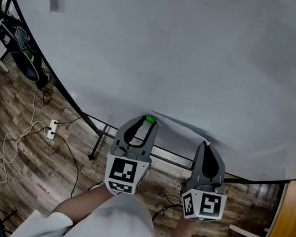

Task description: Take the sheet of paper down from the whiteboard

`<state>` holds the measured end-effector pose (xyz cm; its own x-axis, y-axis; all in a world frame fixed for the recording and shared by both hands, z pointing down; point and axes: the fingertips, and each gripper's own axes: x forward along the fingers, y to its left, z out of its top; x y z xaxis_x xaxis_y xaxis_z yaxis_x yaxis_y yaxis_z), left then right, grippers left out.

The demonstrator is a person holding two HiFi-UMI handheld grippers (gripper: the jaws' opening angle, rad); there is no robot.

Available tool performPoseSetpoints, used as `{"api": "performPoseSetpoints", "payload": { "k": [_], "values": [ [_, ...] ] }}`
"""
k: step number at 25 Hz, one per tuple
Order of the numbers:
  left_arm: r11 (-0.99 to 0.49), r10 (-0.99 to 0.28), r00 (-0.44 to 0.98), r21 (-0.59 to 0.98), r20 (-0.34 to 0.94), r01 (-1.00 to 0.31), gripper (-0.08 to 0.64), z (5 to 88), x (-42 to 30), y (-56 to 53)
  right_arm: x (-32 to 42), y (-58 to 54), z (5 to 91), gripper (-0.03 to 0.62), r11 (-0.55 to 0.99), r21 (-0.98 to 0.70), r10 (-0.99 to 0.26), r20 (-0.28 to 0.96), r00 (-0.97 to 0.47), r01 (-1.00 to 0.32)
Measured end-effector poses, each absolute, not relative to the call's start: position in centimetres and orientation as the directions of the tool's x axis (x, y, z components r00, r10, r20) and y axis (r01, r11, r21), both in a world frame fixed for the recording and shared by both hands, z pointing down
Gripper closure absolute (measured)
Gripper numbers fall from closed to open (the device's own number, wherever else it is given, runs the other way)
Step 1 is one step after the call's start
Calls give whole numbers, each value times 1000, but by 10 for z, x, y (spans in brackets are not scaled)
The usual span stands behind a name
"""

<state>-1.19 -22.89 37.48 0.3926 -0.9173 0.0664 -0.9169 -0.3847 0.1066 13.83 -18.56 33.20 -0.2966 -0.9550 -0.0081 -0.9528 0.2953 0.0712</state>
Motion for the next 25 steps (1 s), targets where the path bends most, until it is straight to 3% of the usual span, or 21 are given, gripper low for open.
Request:
{"api": "performPoseSetpoints", "payload": {
  "k": [25],
  "values": [
    [-491, -862, 501, 114, 78, -863, 437, 369, -43, -183, 160, -121, 327, 583, 90, 71, -996, -19, -92, -993]
  ]
}}
